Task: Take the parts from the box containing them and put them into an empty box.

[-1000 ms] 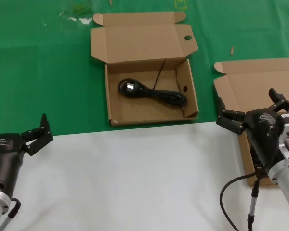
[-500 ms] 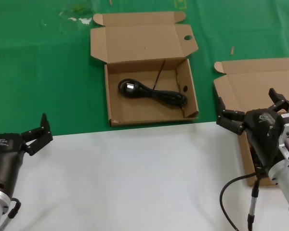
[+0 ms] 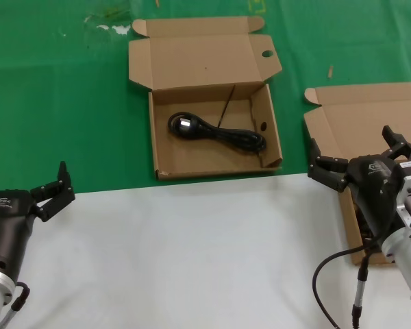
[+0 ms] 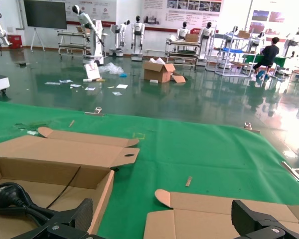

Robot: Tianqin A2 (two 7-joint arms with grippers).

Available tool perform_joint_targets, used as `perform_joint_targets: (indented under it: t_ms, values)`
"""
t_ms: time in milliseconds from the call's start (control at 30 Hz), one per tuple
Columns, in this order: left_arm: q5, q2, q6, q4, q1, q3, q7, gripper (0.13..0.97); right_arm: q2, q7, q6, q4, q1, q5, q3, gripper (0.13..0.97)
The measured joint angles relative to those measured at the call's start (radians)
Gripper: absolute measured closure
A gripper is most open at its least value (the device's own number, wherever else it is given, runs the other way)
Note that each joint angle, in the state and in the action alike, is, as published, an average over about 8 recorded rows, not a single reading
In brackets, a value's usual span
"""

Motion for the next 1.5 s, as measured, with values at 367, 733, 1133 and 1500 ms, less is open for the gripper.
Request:
perform_joint_targets:
  t_ms: [367, 733, 1133, 1500]
  values:
    - [0.000, 0.000, 0.000, 0.000, 0.000, 0.000, 0.000, 0.132, 0.000, 0.000, 0.000, 0.000, 0.000, 0.000, 0.000, 0.129]
    - [0.000, 0.000, 0.000, 0.000, 0.000, 0.000, 0.000, 0.132, 0.000, 0.000, 0.000, 0.000, 0.000, 0.000, 0.000, 0.129]
    - [0.000, 0.000, 0.000, 0.000, 0.000, 0.000, 0.000, 0.132, 0.000, 0.000, 0.000, 0.000, 0.000, 0.000, 0.000, 0.129]
    - [0.000, 0.000, 0.000, 0.000, 0.000, 0.000, 0.000, 0.132, 0.000, 0.000, 0.000, 0.000, 0.000, 0.000, 0.000, 0.129]
